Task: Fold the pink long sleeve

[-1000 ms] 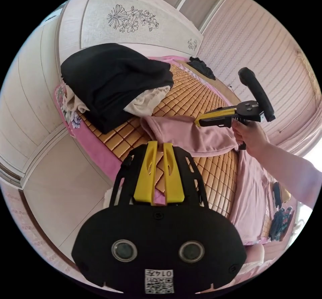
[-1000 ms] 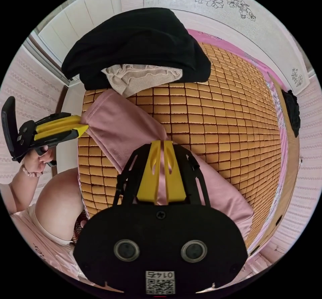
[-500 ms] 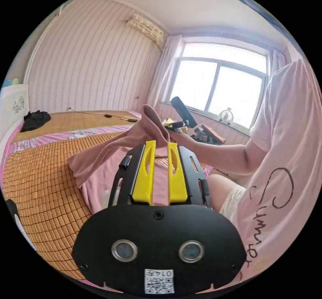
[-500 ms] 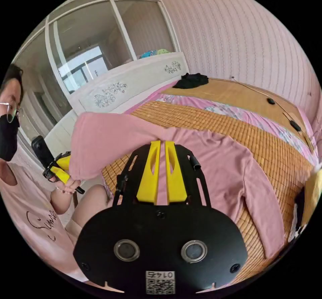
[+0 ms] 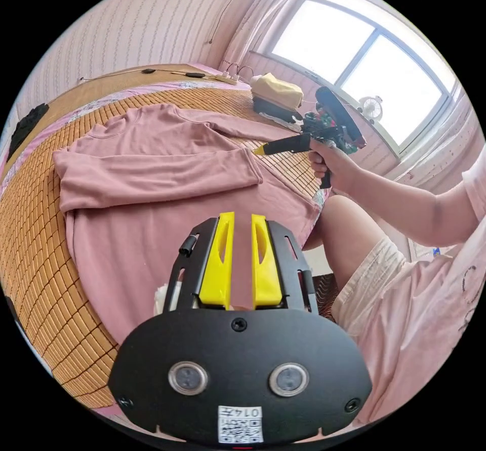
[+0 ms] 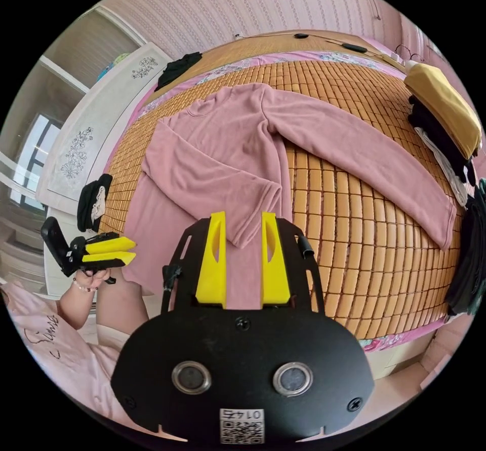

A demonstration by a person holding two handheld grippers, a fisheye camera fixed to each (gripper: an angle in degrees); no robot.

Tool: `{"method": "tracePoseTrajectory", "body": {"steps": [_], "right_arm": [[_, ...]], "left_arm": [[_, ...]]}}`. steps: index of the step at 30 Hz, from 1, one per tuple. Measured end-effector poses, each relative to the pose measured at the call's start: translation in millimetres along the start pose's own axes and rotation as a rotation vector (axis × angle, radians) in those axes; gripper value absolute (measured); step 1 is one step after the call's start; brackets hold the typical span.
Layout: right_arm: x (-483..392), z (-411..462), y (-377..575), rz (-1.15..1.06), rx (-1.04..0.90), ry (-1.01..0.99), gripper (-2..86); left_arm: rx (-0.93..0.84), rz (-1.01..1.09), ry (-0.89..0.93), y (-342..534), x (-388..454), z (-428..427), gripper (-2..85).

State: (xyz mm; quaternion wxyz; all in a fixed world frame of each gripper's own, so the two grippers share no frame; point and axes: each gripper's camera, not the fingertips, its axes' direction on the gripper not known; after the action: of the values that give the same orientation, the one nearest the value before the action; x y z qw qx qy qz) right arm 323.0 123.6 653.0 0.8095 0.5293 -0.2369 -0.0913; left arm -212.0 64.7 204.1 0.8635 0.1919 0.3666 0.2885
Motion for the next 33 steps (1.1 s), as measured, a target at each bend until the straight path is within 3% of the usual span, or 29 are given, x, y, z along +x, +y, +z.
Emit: {"method": "tracePoseTrajectory", "body": {"steps": [4, 8, 11, 17, 20, 24, 27, 29, 33], "right_arm": [[-4, 25, -37, 0.007, -0.039, 0.115, 10.0], [-11, 35, -48, -0.007, -0.108, 0.180, 5.1], [-23, 2, -46, -0.051, -0.088, 0.144, 3.5], [-29, -68, -3, -0.041, -0.055, 0.140, 2.9], [-15, -39, 11, 0.003, -0.153, 0.071, 4.9], [-13, -21, 4, -0.021, -0.283, 0.152, 8.4], [-30, -39, -24, -0.084, -0.223, 0.213, 8.5], [-53, -45, -52, -0.171, -0.158, 0.196, 8.1], [-134, -20, -138, -0.424, -0.082, -0.004, 8.6]], "left_arm": [[-0.024, 0.051, -0.014, -62, 16, 67, 8.4], [-0.253, 0.079, -0.045, -101, 16, 149, 6.6], [-0.197, 0.142, -0.050, -104, 17, 133, 0.1], [-0.048, 0.319, 0.115, -90, 36, 88, -0.8], [-0.097, 0.257, 0.088, -80, 19, 113, -0.4], [-0.101, 0.134, 0.079, -60, -21, 104, 0.7], [-0.053, 0.046, -0.041, -40, -64, 71, 0.9], [-0.025, -0.021, -0.254, -30, -105, 47, 0.5], [-0.007, -0.140, -0.465, -32, -171, 34, 2.0]]}}
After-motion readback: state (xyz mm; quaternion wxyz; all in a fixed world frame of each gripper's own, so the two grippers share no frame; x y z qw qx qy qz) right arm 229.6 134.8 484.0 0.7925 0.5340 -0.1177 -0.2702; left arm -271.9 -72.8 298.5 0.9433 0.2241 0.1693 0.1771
